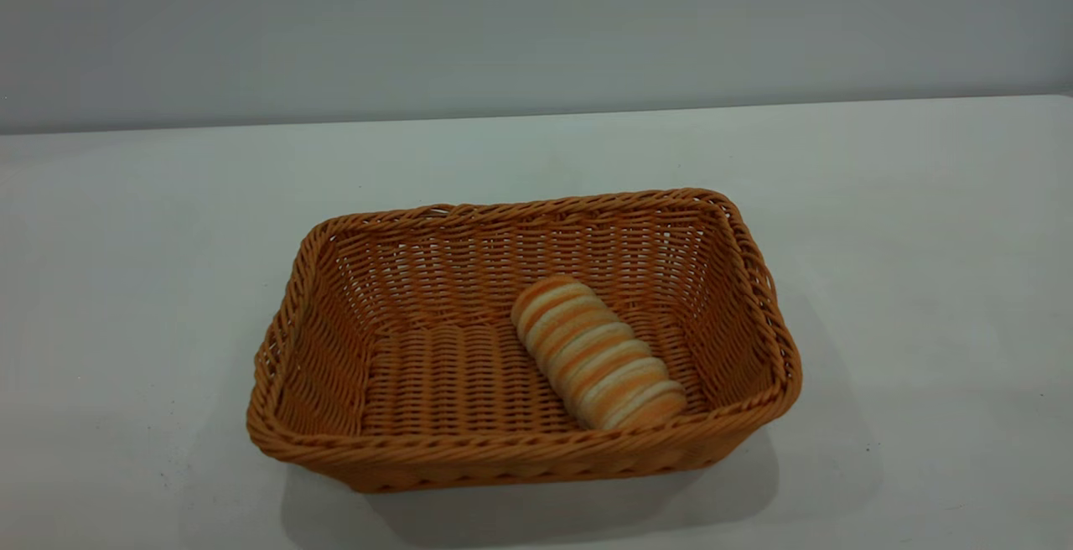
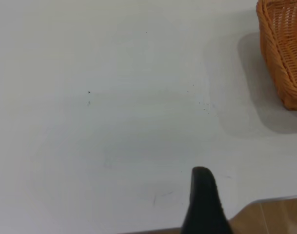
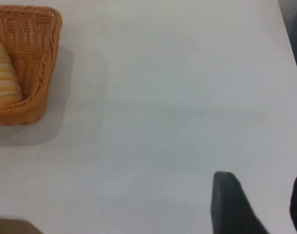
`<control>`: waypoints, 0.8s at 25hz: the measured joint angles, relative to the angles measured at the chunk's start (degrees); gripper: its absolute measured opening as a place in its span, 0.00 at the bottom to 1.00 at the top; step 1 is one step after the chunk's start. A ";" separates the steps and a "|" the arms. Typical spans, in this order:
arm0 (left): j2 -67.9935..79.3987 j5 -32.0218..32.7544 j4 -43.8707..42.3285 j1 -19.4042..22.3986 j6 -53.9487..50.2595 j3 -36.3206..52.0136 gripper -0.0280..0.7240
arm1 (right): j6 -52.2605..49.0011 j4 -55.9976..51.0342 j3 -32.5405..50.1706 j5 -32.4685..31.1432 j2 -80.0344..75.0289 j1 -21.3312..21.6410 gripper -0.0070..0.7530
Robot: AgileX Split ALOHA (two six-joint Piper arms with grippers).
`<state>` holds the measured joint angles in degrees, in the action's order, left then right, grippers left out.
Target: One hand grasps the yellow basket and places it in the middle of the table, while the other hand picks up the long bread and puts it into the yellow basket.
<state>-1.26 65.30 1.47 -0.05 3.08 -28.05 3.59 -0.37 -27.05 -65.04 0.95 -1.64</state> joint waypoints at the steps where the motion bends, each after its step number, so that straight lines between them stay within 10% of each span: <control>1: 0.00 0.00 0.00 0.00 0.00 0.00 0.79 | 0.00 0.00 0.00 0.00 0.00 0.00 0.46; 20: 0.00 0.00 0.00 0.00 -0.04 0.00 0.79 | 0.00 -0.04 0.00 0.00 0.00 -0.64 0.46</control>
<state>-1.26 65.30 1.47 -0.05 3.04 -28.05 3.59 -0.41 -27.05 -65.04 0.95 -2.28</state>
